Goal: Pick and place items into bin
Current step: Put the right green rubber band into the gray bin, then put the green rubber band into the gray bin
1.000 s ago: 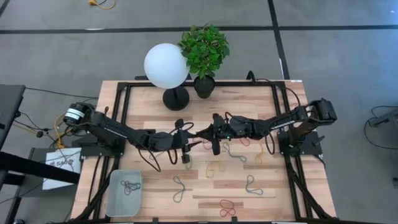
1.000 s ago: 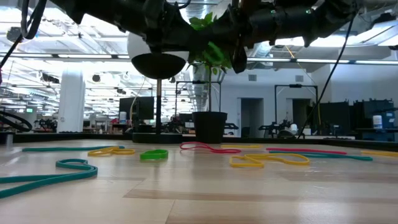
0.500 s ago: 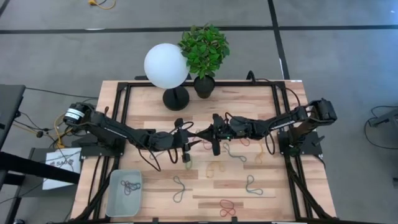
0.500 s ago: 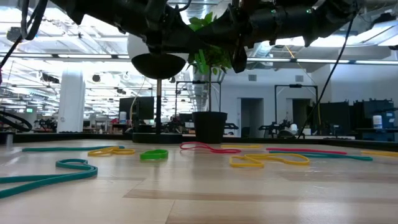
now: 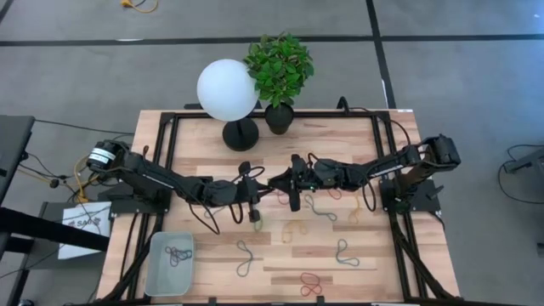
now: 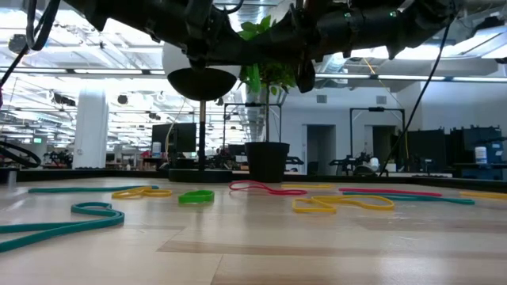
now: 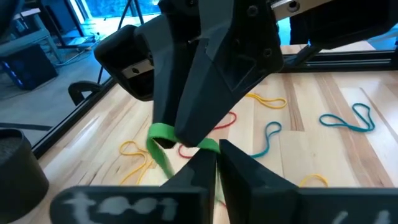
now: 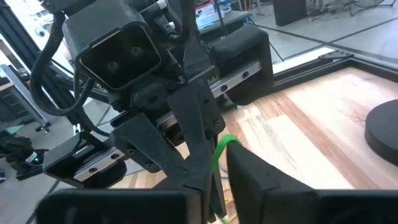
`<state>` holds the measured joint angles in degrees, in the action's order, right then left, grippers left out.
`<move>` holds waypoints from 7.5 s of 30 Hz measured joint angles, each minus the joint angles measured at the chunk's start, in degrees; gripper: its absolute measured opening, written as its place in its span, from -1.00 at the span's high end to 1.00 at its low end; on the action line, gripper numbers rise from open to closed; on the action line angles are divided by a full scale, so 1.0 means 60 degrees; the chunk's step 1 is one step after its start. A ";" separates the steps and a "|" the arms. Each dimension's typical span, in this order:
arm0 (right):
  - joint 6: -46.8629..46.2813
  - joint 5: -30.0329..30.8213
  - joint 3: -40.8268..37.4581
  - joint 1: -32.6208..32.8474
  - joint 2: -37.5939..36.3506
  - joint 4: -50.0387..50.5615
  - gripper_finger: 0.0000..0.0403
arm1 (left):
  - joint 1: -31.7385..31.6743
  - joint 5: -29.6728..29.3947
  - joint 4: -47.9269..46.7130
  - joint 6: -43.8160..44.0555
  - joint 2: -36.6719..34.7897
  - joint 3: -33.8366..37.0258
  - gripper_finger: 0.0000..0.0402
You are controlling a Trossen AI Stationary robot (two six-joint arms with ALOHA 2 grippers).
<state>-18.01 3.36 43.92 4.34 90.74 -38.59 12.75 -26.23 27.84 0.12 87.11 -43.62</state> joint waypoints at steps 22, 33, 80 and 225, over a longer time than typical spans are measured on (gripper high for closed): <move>-0.0002 -0.0076 0.0001 0.1596 0.0004 0.2421 0.23 | 0.1555 -0.0219 -0.1945 0.0853 -0.1171 0.0000 1.00; -0.0002 -0.0066 -0.0003 0.2108 0.0004 0.3282 0.33 | 0.4208 0.1954 -0.8055 0.6394 -0.4519 -0.0007 1.00; -0.0005 -0.0062 -0.0001 0.2228 0.0004 0.3351 0.38 | 0.7190 0.6089 -1.2660 1.3838 0.0182 -0.1798 0.69; -0.1998 0.0237 -0.0003 0.2196 0.0000 0.6488 0.38 | 0.1279 0.2098 -0.7659 0.5104 0.3610 -0.3024 0.63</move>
<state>-30.00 4.78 43.90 17.52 90.74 0.34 20.43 -13.64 -18.12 30.74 108.77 -61.76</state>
